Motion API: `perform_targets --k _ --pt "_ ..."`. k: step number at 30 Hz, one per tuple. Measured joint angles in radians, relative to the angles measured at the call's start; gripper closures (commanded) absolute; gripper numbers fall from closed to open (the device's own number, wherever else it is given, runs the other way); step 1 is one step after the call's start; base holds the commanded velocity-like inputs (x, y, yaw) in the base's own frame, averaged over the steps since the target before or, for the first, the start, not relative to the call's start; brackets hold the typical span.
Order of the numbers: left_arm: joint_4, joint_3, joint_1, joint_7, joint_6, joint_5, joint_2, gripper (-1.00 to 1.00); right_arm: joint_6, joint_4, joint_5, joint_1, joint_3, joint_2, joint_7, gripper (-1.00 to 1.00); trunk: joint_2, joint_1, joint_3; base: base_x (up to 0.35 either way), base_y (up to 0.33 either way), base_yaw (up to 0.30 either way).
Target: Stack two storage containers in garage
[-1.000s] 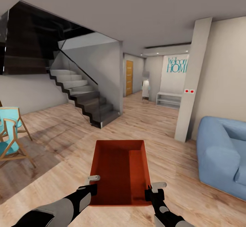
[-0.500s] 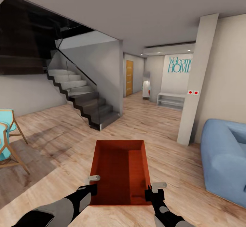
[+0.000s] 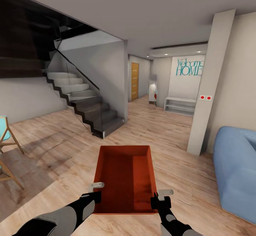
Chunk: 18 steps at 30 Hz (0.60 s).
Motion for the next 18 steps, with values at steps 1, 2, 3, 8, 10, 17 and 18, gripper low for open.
perform_targets --k 1,2,3,8,10,17,18 --pt "0.000 0.000 0.000 0.000 0.000 0.000 0.000 1.00 0.000 0.000 0.000 0.000 0.000 0.000 0.000 1.00 0.000 0.000 0.000 0.323 0.000 0.000" --pt "0.000 0.000 0.000 0.000 0.000 0.000 0.000 1.00 0.000 0.000 -0.001 0.000 0.001 0.000 0.000 1.00 0.000 0.000 0.000 0.322 0.000 0.000" --pt "0.000 0.000 0.000 -0.001 0.000 0.000 0.000 1.00 0.000 0.000 -0.001 0.000 0.001 0.000 0.000 1.00 0.000 0.000 0.000 0.322 0.000 0.000" --pt "0.000 -0.001 0.000 -0.001 0.000 0.001 0.000 1.00 0.000 0.001 -0.003 0.000 0.002 0.000 0.001 1.00 0.000 0.000 0.000 0.322 0.000 0.000" --pt "0.000 -0.001 0.000 -0.001 0.000 0.001 0.000 1.00 0.000 0.001 -0.003 0.000 0.002 0.000 0.001 1.00 0.000 0.000 0.000 0.323 0.000 0.000" --pt "0.000 -0.001 0.000 -0.001 0.000 0.001 0.000 1.00 0.001 0.000 -0.004 0.000 0.002 0.000 0.001 1.00 0.000 0.000 0.000 0.323 0.000 0.000" --pt "0.000 -0.001 0.000 -0.001 0.000 0.001 0.000 1.00 0.001 0.000 -0.003 0.000 0.002 0.000 0.001 1.00 0.000 0.000 0.000 0.322 0.000 0.000"
